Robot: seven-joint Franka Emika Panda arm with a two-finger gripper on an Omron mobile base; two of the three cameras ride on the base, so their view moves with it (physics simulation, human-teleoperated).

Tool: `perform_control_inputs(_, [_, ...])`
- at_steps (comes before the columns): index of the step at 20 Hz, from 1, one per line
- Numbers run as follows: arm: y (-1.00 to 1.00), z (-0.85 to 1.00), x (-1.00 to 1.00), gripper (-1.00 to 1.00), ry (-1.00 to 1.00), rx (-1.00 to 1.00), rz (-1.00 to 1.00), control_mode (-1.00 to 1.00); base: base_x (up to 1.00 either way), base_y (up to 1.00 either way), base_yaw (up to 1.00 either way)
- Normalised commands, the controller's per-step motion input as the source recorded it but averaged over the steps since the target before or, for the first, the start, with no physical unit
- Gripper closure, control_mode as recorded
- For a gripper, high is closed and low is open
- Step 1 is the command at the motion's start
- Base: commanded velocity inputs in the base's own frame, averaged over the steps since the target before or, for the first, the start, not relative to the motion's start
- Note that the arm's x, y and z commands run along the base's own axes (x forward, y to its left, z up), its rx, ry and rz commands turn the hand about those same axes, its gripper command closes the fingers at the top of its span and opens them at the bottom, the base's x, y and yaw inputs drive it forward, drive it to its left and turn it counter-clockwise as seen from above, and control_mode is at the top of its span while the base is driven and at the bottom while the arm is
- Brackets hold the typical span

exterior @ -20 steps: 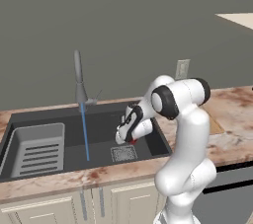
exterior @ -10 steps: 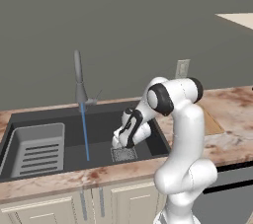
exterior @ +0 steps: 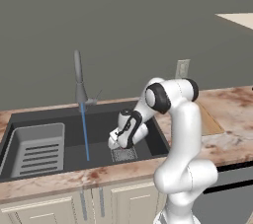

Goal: Turn on the sink faucet. Then move the bell pepper from the counter to the sink. Turn off the sink. Move the vegetable from the sink to the pot next to the stove. Finally move the pot to the front left burner.

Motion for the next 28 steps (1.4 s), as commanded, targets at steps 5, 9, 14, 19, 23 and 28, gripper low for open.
perform_control_inputs(5, [0.16,-0.18,0.16,1.0,0.01,0.0,0.0,-1.0,0.0,0.0,0.0])
perform_control_inputs(9, [0.1,-0.22,0.12,1.0,0.0,0.0,0.0,-1.0,0.0,0.0,0.0])
perform_control_inputs(14, [0.05,-0.25,0.12,1.0,0.0,0.0,0.0,-1.0,0.0,0.0,0.0])
perform_control_inputs(19, [0.03,-0.19,0.15,1.0,0.0,0.0,0.0,-1.0,0.0,0.0,0.0])
perform_control_inputs(23, [0.07,-0.17,0.13,1.0,0.01,0.0,0.0,-1.0,0.0,0.0,0.0])
perform_control_inputs(28, [0.03,-0.25,0.01,1.0,0.04,-0.02,0.01,-1.0,0.0,0.0,0.0])
